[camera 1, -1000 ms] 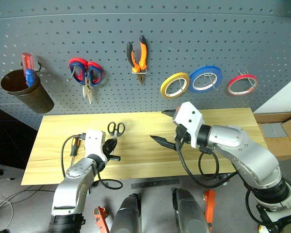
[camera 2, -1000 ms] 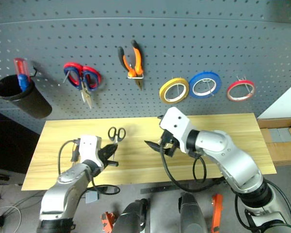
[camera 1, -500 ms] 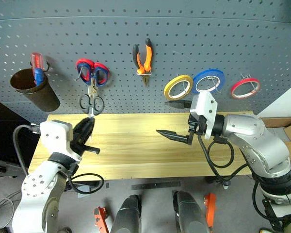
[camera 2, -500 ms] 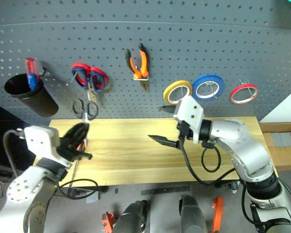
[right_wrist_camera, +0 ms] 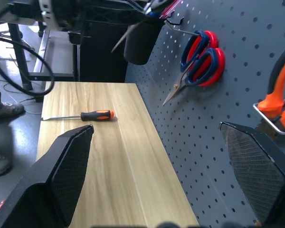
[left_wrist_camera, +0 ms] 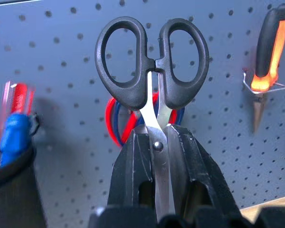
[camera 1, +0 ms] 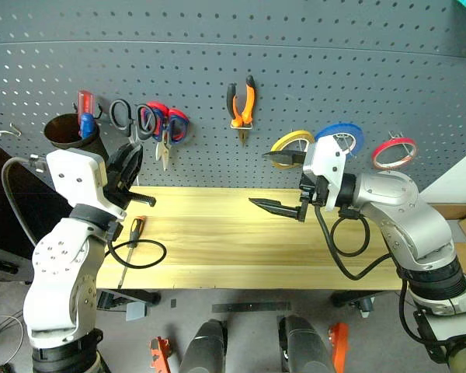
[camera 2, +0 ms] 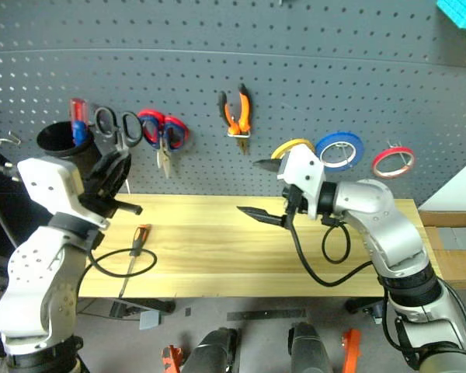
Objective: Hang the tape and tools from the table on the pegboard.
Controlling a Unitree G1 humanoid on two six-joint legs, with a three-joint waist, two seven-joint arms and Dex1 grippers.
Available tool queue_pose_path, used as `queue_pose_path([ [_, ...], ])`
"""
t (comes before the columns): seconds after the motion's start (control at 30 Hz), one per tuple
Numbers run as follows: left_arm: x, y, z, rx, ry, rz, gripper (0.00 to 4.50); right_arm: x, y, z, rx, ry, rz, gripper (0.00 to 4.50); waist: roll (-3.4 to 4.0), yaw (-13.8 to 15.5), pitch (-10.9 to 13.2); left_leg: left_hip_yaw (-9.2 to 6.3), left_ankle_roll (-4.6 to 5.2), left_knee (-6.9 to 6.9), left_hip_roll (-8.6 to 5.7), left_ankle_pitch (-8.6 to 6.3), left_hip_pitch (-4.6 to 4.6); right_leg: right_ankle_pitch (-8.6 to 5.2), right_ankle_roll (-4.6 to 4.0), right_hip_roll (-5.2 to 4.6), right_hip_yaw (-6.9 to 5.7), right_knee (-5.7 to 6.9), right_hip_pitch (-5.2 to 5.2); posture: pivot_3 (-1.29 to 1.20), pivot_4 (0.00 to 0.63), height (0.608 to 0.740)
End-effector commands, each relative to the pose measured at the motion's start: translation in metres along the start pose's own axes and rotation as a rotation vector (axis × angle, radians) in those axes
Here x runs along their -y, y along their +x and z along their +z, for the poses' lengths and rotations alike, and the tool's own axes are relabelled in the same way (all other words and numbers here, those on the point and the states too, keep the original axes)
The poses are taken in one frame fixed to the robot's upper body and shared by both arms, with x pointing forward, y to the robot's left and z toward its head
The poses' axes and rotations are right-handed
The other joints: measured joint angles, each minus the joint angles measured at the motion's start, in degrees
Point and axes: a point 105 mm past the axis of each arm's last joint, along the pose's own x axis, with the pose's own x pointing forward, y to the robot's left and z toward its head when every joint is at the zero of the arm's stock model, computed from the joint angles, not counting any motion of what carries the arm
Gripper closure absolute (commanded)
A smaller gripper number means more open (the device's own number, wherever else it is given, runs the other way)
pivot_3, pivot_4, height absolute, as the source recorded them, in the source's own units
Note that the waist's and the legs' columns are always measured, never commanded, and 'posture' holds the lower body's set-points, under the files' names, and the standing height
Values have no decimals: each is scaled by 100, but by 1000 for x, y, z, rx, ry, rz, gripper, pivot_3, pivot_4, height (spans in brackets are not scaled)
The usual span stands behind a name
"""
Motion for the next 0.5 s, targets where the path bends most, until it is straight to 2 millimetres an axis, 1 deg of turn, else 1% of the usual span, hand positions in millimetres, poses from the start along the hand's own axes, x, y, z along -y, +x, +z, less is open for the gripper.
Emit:
queue_pose_path([
  [0.03, 3, 5, 2, 14, 25, -35, 4362, 3, -1, 12, 29, -57, -9, 93, 0, -17, 0, 1, 0, -1, 0, 0, 1, 0, 0, 0, 1, 0, 0, -2, 158, 740],
  [0.23, 5, 5, -13, -42, 16, -54, 4362, 1, -1, 11, 20, -62, -9, 93, 0, -25, 0, 0, 0, -1, 2, 0, 2, 0, 0, 1, 3, 1, -1, -16, 165, 740],
  [0.33, 1, 5, -15, -49, 15, -33, 4362, 0, -2, 11, 17, -62, -9, 93, 0, -23, 0, -1, 0, 0, 1, 0, 2, 0, 0, 1, 4, 1, -1, -14, 168, 740],
  [0.5, -2, 4, -30, -110, 20, -19, 4362, 0, 0, 11, 17, -66, -11, 93, 0, -25, 0, 0, 0, -1, 1, 0, 4, 0, 0, 1, 4, 2, -1, -12, 171, 740],
])
